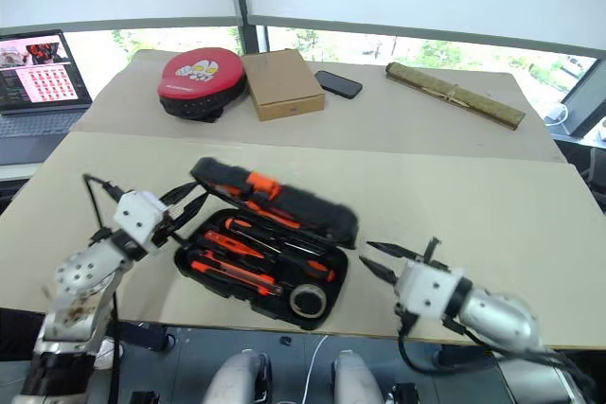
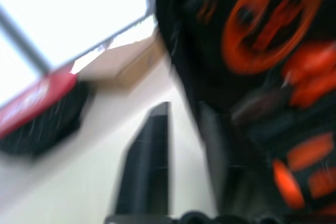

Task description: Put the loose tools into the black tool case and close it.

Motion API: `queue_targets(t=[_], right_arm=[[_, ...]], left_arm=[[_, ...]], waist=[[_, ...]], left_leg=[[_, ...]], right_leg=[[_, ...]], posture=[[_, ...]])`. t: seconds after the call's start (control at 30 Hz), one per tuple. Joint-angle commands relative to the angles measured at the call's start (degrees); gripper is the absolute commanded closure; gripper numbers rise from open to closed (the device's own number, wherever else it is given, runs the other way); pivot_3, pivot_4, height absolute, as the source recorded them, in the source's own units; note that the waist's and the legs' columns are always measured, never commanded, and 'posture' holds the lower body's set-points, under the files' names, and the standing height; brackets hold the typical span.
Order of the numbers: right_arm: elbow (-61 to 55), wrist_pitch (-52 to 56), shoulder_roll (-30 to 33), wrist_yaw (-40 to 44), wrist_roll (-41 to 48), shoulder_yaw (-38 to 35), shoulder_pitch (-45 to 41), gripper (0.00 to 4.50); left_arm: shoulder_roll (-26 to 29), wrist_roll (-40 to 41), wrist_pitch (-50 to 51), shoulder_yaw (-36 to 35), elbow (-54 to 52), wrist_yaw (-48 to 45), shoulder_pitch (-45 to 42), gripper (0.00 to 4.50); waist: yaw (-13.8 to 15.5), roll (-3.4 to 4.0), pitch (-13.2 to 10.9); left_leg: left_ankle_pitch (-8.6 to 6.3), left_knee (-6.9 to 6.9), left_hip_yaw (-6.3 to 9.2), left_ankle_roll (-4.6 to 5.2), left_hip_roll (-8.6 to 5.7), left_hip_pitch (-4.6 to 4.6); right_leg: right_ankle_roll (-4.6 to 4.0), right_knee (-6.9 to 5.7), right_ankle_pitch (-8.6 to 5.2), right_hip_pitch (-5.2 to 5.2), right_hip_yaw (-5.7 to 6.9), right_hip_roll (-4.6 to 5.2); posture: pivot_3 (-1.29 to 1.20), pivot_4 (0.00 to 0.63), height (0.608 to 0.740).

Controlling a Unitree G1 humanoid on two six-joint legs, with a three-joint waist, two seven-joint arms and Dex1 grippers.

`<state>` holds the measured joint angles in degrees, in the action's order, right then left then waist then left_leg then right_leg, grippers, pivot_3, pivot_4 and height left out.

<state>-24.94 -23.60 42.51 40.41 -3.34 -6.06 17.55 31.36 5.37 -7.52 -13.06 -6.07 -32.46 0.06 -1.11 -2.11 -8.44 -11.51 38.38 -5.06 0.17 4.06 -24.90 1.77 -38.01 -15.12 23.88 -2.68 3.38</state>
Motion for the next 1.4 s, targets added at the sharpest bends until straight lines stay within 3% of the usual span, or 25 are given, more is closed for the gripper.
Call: queue_targets(t=[0.03,0.1,0.13,0.23,0.37,0.57,0.63,0.77,1.0,1.23,1.4], right_arm=[[-4.1,-1.5,1.5,1.7,4.0,-8.1,8.9,1.52],[-7.8,3.7,3.4,5.6,9.5,-10.7,15.4,0.81],[-9.4,6.2,4.2,7.3,12.0,-11.5,18.0,0.78],[-13.8,14.7,6.2,10.3,19.8,-11.3,21.4,0.78],[-16.3,22.7,9.8,14.6,25.1,-6.8,19.6,1.88],[-13.4,31.3,10.9,17.4,27.0,3.2,6.5,3.90],[-11.9,31.2,10.7,18.8,25.9,5.6,3.8,4.47],[-10.3,34.0,10.2,20.9,27.8,9.1,0.0,4.50],[-5.4,39.4,5.5,20.1,29.8,12.5,-7.6,4.50],[3.1,38.6,0.9,17.1,28.1,7.8,-14.0,4.50],[9.5,37.2,1.6,17.6,25.4,4.4,-17.7,4.50]], left_arm=[[2.4,2.9,1.5,-9.7,-6.4,0.0,9.5,1.72],[4.8,5.9,2.9,-14.8,-7.4,-2.7,14.2,0.77],[6.3,7.2,4.2,-16.3,-7.0,-4.1,15.5,0.46],[10.9,8.5,9.1,-14.2,-1.5,-8.1,12.0,0.46],[14.5,8.5,15.8,-5.3,8.5,-14.1,-1.1,0.43],[19.5,7.0,11.5,10.3,15.2,-36.4,-12.2,2.25],[20.3,6.2,10.4,13.2,16.5,-40.3,-14.1,2.88],[20.1,7.1,13.3,17.2,15.0,-45.8,-16.7,4.27],[17.5,9.2,19.8,20.0,7.0,-47.1,-18.1,4.27],[15.3,11.1,26.9,19.9,0.4,-44.9,-18.2,4.27],[12.7,11.5,29.8,20.3,-3.9,-42.9,-17.4,4.27]], waist=[[0.1,0.00,0.0],[0.3,-0.13,-0.1],[0.5,-0.16,-0.1],[1.5,-0.20,0.0],[2.2,-0.28,0.0],[1.0,-0.63,0.1],[0.6,-0.62,0.0],[0.9,-0.56,0.0],[1.9,-0.55,0.0],[1.6,-0.63,0.0],[2.1,-0.57,0.0]], left_leg=[[0.00,-0.03,-0.01,-0.01,0.00,0.05],[-0.01,-0.16,-0.08,-0.02,-0.01,0.19],[-0.03,-0.24,-0.08,-0.04,0.01,0.50],[-0.30,-0.29,-0.15,-0.52,0.26,0.89],[-0.31,-0.54,-0.21,-0.54,-0.08,1.17],[-0.29,-0.56,-0.48,-0.34,-0.16,1.01],[-0.08,-0.57,-0.49,0.16,-0.14,0.69],[-0.19,-0.62,-0.43,0.06,-0.05,0.55],[-0.23,-0.52,-0.43,0.09,-0.12,0.49],[-0.09,-0.50,-0.37,0.10,-0.05,0.59],[0.04,-0.50,-0.46,0.19,-0.17,0.55]], right_leg=[[-0.02,0.01,-0.02,-0.03,0.00,0.02],[-0.05,0.08,-0.06,-0.19,-0.02,0.12],[-0.10,0.26,-0.10,-0.51,0.02,0.13],[-0.39,0.44,-0.61,-0.69,0.23,0.30],[-0.51,0.45,-0.73,-0.73,0.35,0.83],[-0.75,0.84,-0.33,-0.84,0.39,0.88],[-0.06,0.90,-0.03,-0.74,0.37,0.81],[0.01,0.88,-0.08,-0.67,0.44,0.55],[0.13,0.91,-0.12,-0.72,0.43,0.63],[0.07,0.88,-0.02,-0.75,0.39,0.49],[0.12,0.89,0.10,-0.73,0.36,0.64]], posture=[[0.00,0.150,0.740],[0.00,0.150,0.740],[0.00,0.150,0.740],[0.00,0.150,0.740],[0.00,0.150,0.740],[0.00,0.150,0.740],[0.00,0.150,0.740],[0.00,0.150,0.740],[0.00,0.150,0.740],[0.00,0.150,0.740],[0.00,0.150,0.740]])
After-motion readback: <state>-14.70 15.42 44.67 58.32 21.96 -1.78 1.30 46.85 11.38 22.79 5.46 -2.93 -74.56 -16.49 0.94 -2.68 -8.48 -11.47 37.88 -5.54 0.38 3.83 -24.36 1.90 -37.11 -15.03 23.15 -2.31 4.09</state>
